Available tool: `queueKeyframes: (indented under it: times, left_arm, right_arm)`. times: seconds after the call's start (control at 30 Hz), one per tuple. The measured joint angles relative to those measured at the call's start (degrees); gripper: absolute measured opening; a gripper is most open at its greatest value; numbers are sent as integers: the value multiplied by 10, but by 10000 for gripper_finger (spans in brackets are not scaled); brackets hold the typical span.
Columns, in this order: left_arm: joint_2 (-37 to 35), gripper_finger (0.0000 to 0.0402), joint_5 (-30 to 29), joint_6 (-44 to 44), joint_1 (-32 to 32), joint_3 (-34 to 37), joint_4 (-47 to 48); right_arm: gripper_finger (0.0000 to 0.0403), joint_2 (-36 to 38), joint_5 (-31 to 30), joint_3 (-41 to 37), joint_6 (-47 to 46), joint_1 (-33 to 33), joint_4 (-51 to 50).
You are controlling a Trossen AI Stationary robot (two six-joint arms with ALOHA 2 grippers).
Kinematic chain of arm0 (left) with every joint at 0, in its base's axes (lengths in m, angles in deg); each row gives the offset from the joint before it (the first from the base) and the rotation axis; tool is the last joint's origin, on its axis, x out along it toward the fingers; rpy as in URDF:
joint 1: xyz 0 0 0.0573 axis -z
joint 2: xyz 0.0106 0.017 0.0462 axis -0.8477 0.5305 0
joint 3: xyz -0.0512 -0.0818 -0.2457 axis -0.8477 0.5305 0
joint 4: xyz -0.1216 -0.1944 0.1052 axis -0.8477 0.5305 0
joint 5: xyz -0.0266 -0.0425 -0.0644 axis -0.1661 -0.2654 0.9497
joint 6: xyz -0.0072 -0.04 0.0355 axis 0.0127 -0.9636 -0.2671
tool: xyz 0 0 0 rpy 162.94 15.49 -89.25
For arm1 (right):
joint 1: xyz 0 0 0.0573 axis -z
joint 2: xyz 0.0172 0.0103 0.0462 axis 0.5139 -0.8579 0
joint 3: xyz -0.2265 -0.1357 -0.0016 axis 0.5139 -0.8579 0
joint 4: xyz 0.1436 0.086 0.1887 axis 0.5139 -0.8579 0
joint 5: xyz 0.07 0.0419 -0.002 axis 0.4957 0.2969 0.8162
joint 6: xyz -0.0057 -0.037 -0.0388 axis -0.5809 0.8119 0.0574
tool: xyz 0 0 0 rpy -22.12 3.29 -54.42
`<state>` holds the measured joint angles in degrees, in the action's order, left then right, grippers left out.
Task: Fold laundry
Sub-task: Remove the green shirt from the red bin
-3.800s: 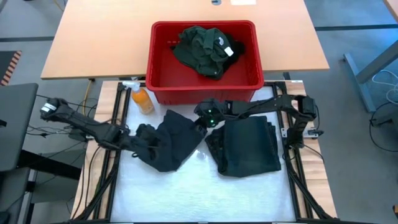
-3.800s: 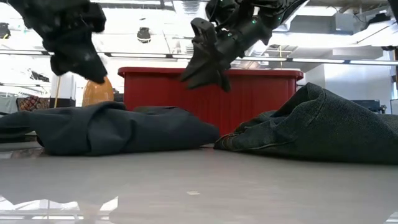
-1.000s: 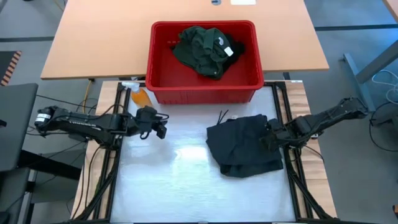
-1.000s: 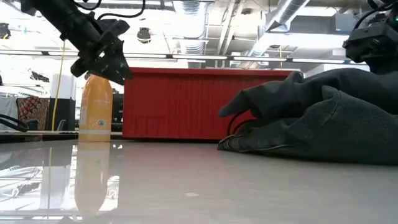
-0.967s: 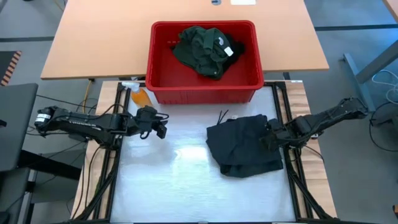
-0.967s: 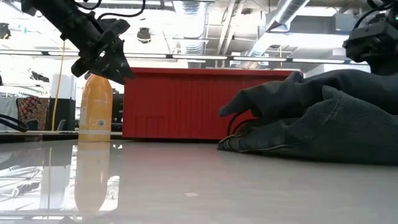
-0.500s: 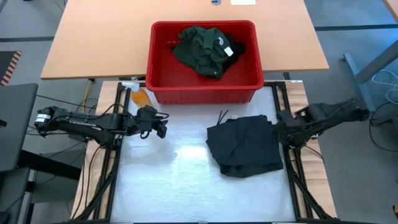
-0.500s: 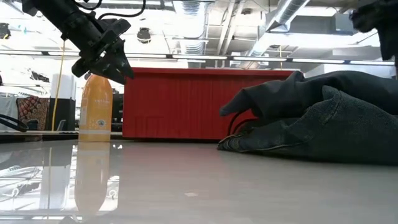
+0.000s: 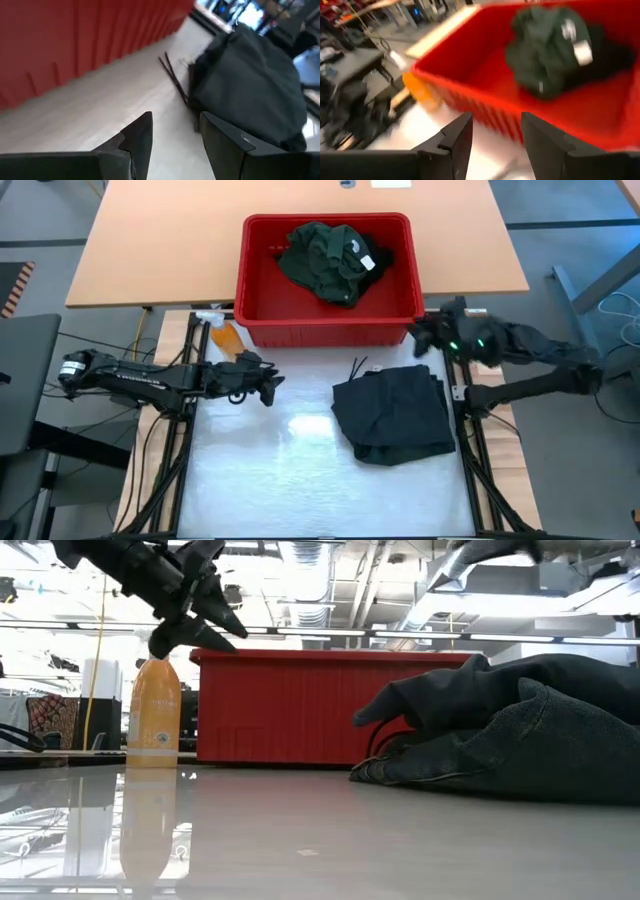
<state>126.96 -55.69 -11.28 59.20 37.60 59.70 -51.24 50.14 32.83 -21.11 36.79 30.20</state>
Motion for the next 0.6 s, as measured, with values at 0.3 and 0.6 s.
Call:
queueKeyframes:
  times: [0.3,0.6]
  left_arm:
    - [93,153,35,-55,43,1,-75]
    - [140,153,18,-156,98,0,-91]
  right_arm:
    - [200,-204,341,5,233,302,309]
    - [253,-506,388,200,447,406,283]
